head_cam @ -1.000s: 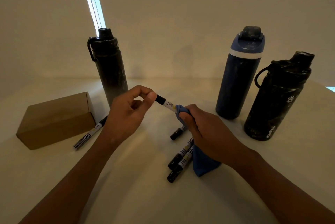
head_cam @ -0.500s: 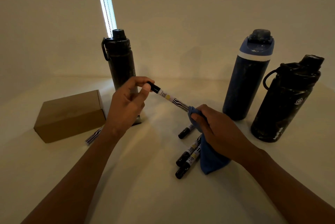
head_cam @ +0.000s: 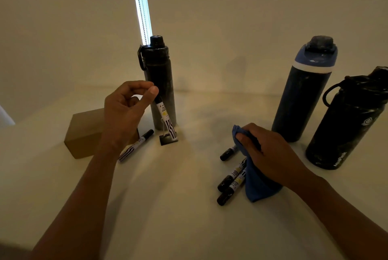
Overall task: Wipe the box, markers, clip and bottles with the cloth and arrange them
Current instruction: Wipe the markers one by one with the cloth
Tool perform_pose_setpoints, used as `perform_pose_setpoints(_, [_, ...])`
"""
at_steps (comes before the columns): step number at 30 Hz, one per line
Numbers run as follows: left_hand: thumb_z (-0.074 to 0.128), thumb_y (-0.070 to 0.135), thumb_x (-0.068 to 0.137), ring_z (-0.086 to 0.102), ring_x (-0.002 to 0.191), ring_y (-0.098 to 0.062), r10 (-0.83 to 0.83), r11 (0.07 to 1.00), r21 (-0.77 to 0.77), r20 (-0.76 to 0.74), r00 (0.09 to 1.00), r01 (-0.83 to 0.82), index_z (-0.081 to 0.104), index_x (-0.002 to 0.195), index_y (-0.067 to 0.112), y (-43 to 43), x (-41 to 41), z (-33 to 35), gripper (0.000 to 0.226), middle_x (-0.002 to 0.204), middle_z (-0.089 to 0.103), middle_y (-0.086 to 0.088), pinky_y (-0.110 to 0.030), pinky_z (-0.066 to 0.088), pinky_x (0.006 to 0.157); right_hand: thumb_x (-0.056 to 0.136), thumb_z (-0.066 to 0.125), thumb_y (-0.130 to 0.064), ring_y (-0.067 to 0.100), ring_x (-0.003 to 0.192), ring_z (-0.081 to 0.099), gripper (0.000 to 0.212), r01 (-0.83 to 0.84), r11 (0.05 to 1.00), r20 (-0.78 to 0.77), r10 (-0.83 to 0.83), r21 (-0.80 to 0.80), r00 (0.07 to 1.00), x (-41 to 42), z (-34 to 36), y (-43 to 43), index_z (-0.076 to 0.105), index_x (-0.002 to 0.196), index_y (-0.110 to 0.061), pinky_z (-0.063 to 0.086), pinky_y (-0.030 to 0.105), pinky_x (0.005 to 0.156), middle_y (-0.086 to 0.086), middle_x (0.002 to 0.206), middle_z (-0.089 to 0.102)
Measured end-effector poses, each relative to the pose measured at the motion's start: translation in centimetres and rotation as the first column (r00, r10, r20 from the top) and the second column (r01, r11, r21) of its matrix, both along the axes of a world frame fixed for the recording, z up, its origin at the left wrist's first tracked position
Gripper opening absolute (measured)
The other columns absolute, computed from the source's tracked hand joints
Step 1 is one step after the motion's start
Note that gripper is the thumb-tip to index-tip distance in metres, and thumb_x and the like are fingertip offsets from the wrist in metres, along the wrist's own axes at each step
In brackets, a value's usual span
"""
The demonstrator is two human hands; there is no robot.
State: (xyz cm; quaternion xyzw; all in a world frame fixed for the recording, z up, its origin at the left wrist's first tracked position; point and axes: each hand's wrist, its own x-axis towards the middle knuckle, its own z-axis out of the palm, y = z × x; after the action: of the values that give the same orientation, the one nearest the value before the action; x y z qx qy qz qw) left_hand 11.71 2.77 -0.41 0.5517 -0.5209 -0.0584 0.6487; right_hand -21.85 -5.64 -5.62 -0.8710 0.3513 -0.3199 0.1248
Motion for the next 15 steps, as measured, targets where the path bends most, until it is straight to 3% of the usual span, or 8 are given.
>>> perform_pose_setpoints(1, [0.074,0.036,0.096,0.05,0.067,-0.043,0.026,1.0,0.011,0.024,0.999,-0.026,0.075,0.11,0.021,0.1,0.3,-0.1,0.021,0.1,0.076,0.01,-0.038,0.048,0.06,0.106,0.049,-0.037,0.011,0.074,0.057,0.021,-0.004,1.0,0.006,0.004,-0.002,1.0,0.0,0.1,0.1,0.058,0.098,-0.02,0.041,0.016,0.06,-0.007,0.069,0.055])
perform_pose_setpoints(3, [0.075,0.04,0.094,0.051,0.058,-0.027,0.064,0.997,0.029,0.109,0.992,-0.067,0.076,0.107,0.023,0.1,0.9,-0.5,0.021,0.098,0.076,0.015,-0.034,0.049,0.059,0.106,0.049,-0.036,0.012,0.073,0.057,0.021,-0.003,1.0,0.011,0.003,0.009,1.0,0.1,0.2,0.2,0.059,0.097,-0.02,0.042,0.017,0.059,-0.006,0.068,0.056])
perform_pose_setpoints(5, [0.074,0.045,0.092,0.051,0.054,-0.011,0.092,0.992,0.06,0.213,0.973,-0.107,0.078,0.106,0.026,0.0,1.3,-0.9,0.023,0.095,0.076,0.018,-0.021,0.047,0.057,0.106,0.05,-0.037,0.011,0.073,0.058,0.02,0.002,1.0,0.013,-0.002,0.012,1.0,0.1,0.1,0.1,0.058,0.096,-0.022,0.043,0.02,0.06,-0.007,0.069,0.056])
perform_pose_setpoints(7, [0.076,0.044,0.091,0.053,0.056,-0.01,0.123,0.982,0.1,0.313,0.942,-0.161,0.08,0.105,0.03,0.0,1.5,-1.2,0.02,0.087,0.073,0.025,-0.012,0.043,0.056,0.106,0.05,-0.036,0.01,0.073,0.058,0.019,0.012,1.0,0.009,-0.012,0.014,1.0,0.1,0.1,0.1,0.058,0.097,-0.022,0.044,0.021,0.061,-0.008,0.069,0.057])
perform_pose_setpoints(11, [0.078,0.045,0.089,0.059,0.062,-0.004,0.132,0.951,0.168,0.533,0.836,-0.258,0.079,0.096,0.039,0.1,1.9,-1.7,0.009,0.075,0.067,0.029,-0.013,0.041,0.058,0.106,0.051,-0.033,0.01,0.075,0.058,0.019,0.018,1.0,-0.001,-0.018,0.015,1.0,0.1,0.2,0.1,0.06,0.099,-0.018,0.044,0.021,0.062,-0.006,0.07,0.057])
perform_pose_setpoints(13, [0.078,0.049,0.088,0.058,0.062,0.004,0.13,0.927,0.197,0.631,0.764,-0.32,0.081,0.094,0.04,-0.3,2.6,-2.1,0.011,0.082,0.071,0.026,-0.018,0.047,0.064,0.105,0.051,-0.034,0.006,0.074,0.058,0.02,0.033,0.999,-0.016,-0.032,0.015,0.999,0.1,0.2,0.0,0.06,0.1,-0.016,0.044,0.017,0.061,-0.007,0.069,0.056])
perform_pose_setpoints(15, [0.076,0.056,0.087,0.06,0.067,0.006,0.125,0.88,0.26,0.68,0.722,-0.397,0.081,0.096,0.043,-0.7,3.2,-2.5,0.017,0.083,0.071,0.027,-0.025,0.055,0.07,0.103,0.048,-0.041,-0.001,0.071,0.058,0.039,0.021,0.997,0.013,-0.022,0.077,1.0,0.3,0.6,0.1,0.062,0.103,-0.005,0.043,0.01,0.063,-0.006,0.067,0.054])
